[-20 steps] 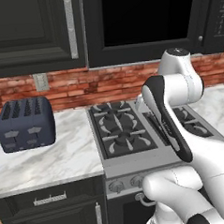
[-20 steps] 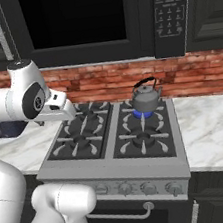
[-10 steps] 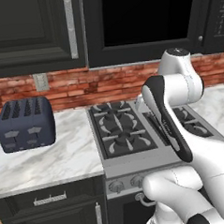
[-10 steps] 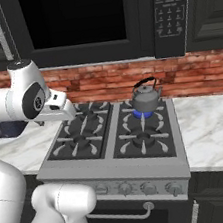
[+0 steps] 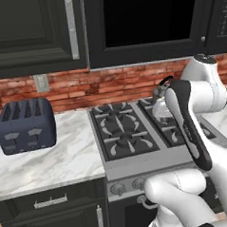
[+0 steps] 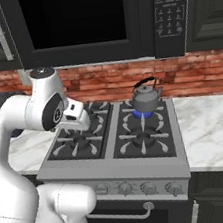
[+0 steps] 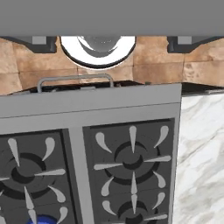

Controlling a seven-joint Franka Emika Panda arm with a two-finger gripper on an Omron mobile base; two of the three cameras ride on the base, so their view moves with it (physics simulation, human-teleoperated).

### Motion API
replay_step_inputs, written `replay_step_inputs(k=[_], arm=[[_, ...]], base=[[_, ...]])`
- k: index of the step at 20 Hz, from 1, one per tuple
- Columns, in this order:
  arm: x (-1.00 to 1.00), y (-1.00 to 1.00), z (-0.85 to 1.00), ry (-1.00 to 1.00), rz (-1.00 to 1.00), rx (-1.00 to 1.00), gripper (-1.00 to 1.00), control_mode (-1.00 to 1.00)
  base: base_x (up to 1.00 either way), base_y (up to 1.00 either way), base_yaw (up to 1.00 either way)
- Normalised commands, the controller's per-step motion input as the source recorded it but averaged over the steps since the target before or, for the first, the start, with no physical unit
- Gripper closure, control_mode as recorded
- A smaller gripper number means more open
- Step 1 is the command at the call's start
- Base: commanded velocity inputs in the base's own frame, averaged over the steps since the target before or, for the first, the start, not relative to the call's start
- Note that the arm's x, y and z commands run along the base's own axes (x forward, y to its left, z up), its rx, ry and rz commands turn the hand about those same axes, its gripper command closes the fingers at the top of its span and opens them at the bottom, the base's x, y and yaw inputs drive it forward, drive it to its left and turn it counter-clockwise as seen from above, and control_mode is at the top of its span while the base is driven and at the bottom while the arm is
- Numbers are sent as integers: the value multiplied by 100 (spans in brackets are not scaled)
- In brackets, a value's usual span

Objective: Lower the heat of the kettle.

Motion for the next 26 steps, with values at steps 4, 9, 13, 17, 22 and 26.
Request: replay_step_inputs(k=[4,9,13,17,22,26], arm=[[-55,-66,-46,-6,-20,16,-100,-100],[-48,-52,-35,-11,-24,19,-100,-100],[-37,-32,-25,-9,-21,16,-100,-100],[-24,-3,-31,0,-16,3,-100,-100],[-8,-5,-26,0,-12,1,-100,-100],[-11,-21,-28,0,-10,3,-100,-100]], base=[[0,0,0],[0,0,0],[0,0,0],[0,0,0],[0,0,0],[0,0,0]])
